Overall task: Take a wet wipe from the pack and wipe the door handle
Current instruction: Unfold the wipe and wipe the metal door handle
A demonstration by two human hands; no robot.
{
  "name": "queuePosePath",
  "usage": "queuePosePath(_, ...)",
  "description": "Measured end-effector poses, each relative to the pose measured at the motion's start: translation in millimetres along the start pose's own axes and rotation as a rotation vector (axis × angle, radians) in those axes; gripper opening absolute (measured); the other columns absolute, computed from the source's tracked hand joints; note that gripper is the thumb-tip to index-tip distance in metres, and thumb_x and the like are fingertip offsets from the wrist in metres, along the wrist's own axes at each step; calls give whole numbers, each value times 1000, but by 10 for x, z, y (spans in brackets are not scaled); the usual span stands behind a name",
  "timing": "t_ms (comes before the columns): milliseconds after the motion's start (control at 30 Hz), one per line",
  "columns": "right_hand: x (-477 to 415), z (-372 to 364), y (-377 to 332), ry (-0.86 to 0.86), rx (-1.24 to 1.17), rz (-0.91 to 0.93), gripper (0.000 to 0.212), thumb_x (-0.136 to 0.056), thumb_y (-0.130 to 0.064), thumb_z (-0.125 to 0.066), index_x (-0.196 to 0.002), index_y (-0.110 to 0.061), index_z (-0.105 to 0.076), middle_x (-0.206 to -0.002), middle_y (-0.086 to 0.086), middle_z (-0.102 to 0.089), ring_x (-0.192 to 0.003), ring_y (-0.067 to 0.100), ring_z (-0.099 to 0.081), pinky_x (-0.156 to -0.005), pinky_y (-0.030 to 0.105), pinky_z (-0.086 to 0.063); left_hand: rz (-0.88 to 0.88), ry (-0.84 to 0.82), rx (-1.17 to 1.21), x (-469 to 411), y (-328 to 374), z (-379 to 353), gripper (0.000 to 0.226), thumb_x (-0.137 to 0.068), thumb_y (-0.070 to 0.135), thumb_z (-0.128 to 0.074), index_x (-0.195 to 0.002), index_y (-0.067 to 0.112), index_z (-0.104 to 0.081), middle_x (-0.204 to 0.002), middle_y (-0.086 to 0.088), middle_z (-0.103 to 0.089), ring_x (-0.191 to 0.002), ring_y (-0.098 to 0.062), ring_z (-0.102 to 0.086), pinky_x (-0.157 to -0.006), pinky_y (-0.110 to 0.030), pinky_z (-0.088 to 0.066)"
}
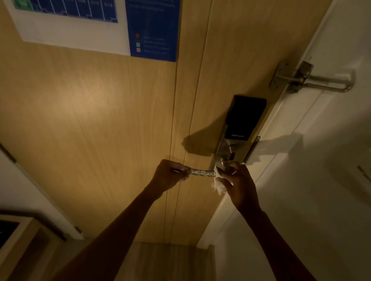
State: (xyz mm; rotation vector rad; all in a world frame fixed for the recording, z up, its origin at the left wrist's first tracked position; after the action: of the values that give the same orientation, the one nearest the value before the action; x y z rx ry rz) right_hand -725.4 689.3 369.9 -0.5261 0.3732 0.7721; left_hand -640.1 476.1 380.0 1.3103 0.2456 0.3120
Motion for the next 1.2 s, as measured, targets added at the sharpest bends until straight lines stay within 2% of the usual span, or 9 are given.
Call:
queuePosePath(167, -161, -81, -239, -49, 179, 90, 41, -76, -30, -80, -115, -22, -70, -117, 4, -64, -111, 20, -49, -86, 34, -53, -46, 29, -33, -14, 36, 16, 16, -77, -5, -72, -90, -15, -71, -83, -29, -70, -58, -10, -65, -68, -27, -56)
queuePosePath(267, -104, 20, -100, 22, 227, 69, 38, -71, -33, -83, -106, -21, -74, -114, 5, -64, -106, 18, -41, -79, 35, -54, -16, 33, -32, -30, 32, 14, 17, -77, -4, -73, -91, -14, -71, -82, -26, -71, -60, -18, -64, -71, -32, -56)
queuePosePath(400, -83, -106, -190, 43, 267, 43, 40, -74, -34, -81, -110, -19, -72, -115, 4, -63, -110, 20, -42, -85, 34, -51, -1, 61, 6, -20, 1, 1, 17, -76, -7, -72, -91, -15, -70, -82, -26, -70, -52, -2, -63, -62, -18, -54)
queuePosePath(500, -117, -178, -332, 16, 286, 88, 42, -74, -34, -81, -112, -20, -71, -114, 4, -65, -111, 21, -42, -87, 35, -51, -10, 54, 23, -12, -4, 2, 16, -77, -7, -71, -91, -16, -70, -81, -28, -69, -49, 1, -62, -60, -15, -53)
queuePosePath(700, -45, -28, -195, 80, 252, 15, 39, -70, -28, -85, -105, -15, -72, -114, 7, -63, -107, 24, -44, -77, 36, -55, 24, 54, -20, -24, -1, 3, 18, -78, 0, -73, -93, -10, -72, -84, -26, -72, -61, -13, -64, -67, -21, -54)
queuePosePath(900, -71, -53, -243, 69, 235, 58, 41, -68, -28, -86, -106, -20, -72, -113, 3, -60, -106, 21, -42, -77, 35, -56, 41, 8, 29, -26, -16, 0, 18, -79, -6, -69, -95, -15, -69, -71, -14, -67, -49, 1, -62, -56, -11, -52)
queuePosePath(933, -50, -49, -204, 78, 225, 33, 40, -69, -29, -85, -106, -20, -71, -115, 2, -59, -106, 21, -43, -78, 33, -55, 55, 18, 37, -36, -19, 7, 18, -78, -7, -70, -94, -16, -68, -73, -15, -68, -52, -1, -64, -58, -14, -54)
queuePosePath(1067, -105, -209, -403, 48, 235, 39, 44, -72, -31, -83, -112, -19, -69, -112, 3, -63, -107, 18, -42, -81, 32, -55, 49, 47, 32, -40, -6, 10, 16, -77, -3, -73, -90, -12, -71, -87, -30, -71, -77, -36, -68, -79, -42, -56)
queuePosePath(1200, -90, -98, -240, 10, 235, 9, 39, -73, -31, -82, -110, -21, -71, -118, 3, -61, -109, 20, -42, -82, 34, -55, 53, 64, 24, -37, -57, 10, 16, -76, 2, -75, -89, -7, -72, -85, -28, -72, -72, -31, -68, -75, -38, -56)
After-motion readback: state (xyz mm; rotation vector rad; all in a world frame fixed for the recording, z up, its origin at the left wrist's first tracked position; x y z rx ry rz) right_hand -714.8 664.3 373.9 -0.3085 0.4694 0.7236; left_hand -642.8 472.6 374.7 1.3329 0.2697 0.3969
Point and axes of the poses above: each hand's wrist, its own x-axis away from the middle knuckle, its own z-axis out of the back of the hand, y = z × x, the point moved 5 cm from there along -x, towards the middle knuckle
